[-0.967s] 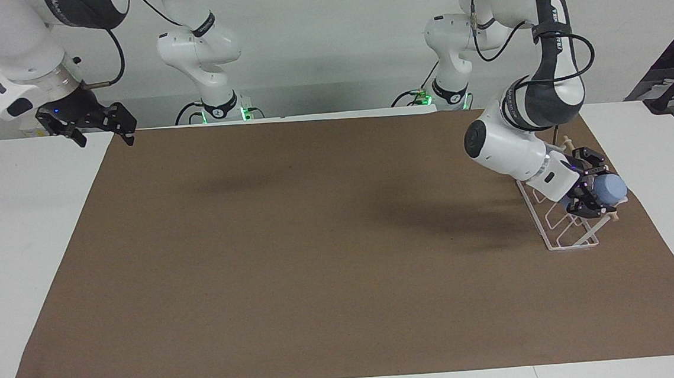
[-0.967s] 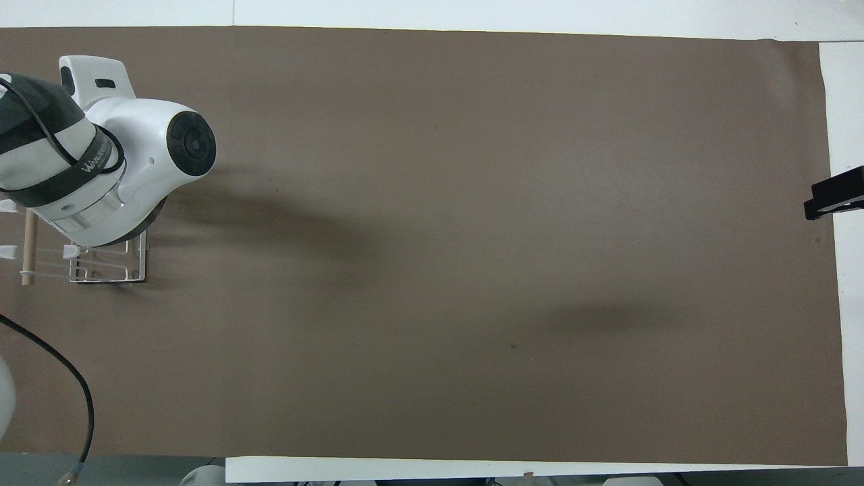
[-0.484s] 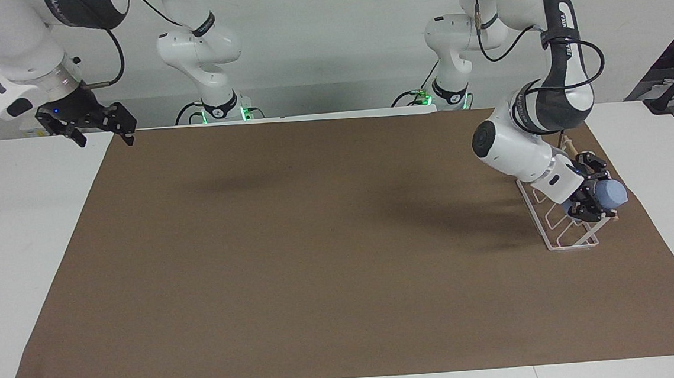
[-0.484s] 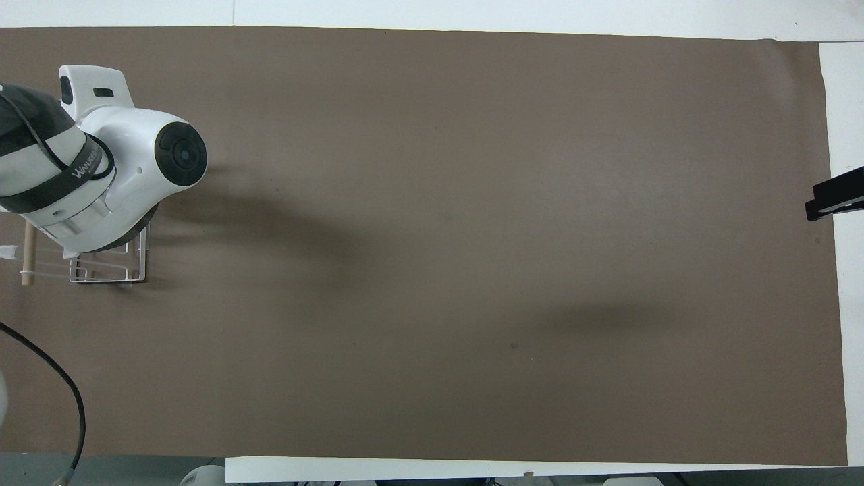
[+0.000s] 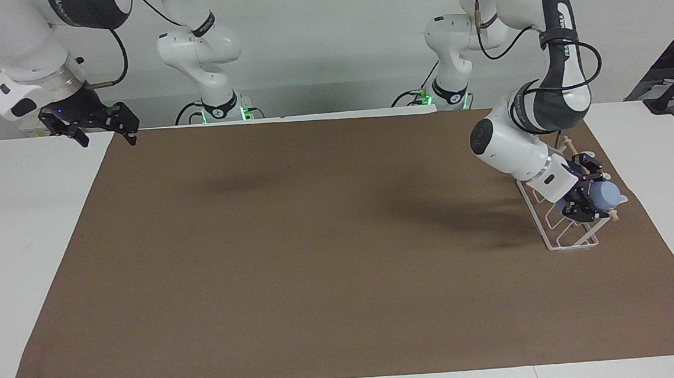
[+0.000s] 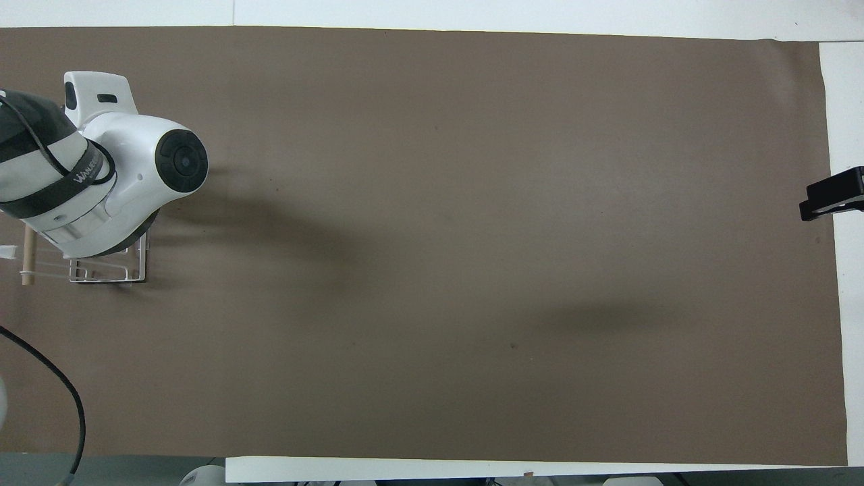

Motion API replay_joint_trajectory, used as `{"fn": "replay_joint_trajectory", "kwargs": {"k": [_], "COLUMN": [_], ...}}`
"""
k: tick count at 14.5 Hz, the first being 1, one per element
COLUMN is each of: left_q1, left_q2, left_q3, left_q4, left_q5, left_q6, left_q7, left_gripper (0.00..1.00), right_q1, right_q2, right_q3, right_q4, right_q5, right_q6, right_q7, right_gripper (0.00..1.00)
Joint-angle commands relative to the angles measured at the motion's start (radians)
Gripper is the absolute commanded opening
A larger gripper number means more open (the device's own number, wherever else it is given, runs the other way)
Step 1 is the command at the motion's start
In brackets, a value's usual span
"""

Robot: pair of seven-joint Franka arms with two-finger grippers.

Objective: Hang cup on cup holder
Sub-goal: 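Lower the cup onto the rack peg with the left gripper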

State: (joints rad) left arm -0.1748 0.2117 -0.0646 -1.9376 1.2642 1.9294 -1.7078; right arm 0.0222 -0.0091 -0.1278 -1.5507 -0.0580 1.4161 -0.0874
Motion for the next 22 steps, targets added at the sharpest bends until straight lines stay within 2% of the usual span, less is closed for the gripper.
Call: {"fn": "replay_joint_trajectory", "kwargs": {"k": [1,4,5,6,7,14,17,19,22], "left_q1": [0.030,0.035,0.032,0.026,0.021,0.009,0.006,0.001,-0.005], "left_q2": [-0.037,-0.043,-0.043,-0.041,-0.037,-0.035,-0.035,-0.032,-0.057], "left_q3": [-0.006,-0.004,-0.004,-0.004,-0.004,-0.006,-0.008,-0.009,-0.009], "left_q4": [-0.047,-0.066,-0.063,-0.055,-0.037,0.049,0.124,0.169,0.250], "left_q5": [0.015,0.015,0.015,0.015,0.014,0.005,-0.150,-0.222,-0.449], "left_q6": [0.057,0.082,0.076,0.071,0.053,-0.015,-0.066,-0.072,-0.114], "left_q7": [-0.016,-0.045,-0.044,-0.043,-0.035,0.045,0.245,0.307,0.503], "left_gripper": [0.31,0.35,0.47,0.76,1.00,1.00,1.00,1.00,1.00], "right_q1": [0.001,0.001,0.001,0.001,0.001,0.001,0.001,0.001,0.001], "right_q2": [-0.012,-0.012,-0.012,-0.012,-0.012,-0.012,-0.012,-0.012,-0.012], "right_q3": [0.000,0.000,0.000,0.000,0.000,0.000,0.000,0.000,0.000], "right_q4": [-0.012,-0.012,-0.012,-0.012,-0.012,-0.012,-0.012,-0.012,-0.012], "right_q5": [-0.002,-0.002,-0.002,-0.002,-0.002,-0.002,-0.002,-0.002,-0.002], "right_q6": [-0.006,-0.006,-0.006,-0.006,-0.006,-0.006,-0.006,-0.006,-0.006], "right_q7": [0.009,0.009,0.009,0.009,0.009,0.009,0.009,0.009,0.009], "right_gripper": [1.00,1.00,1.00,1.00,1.00,1.00,1.00,1.00,1.00]}}
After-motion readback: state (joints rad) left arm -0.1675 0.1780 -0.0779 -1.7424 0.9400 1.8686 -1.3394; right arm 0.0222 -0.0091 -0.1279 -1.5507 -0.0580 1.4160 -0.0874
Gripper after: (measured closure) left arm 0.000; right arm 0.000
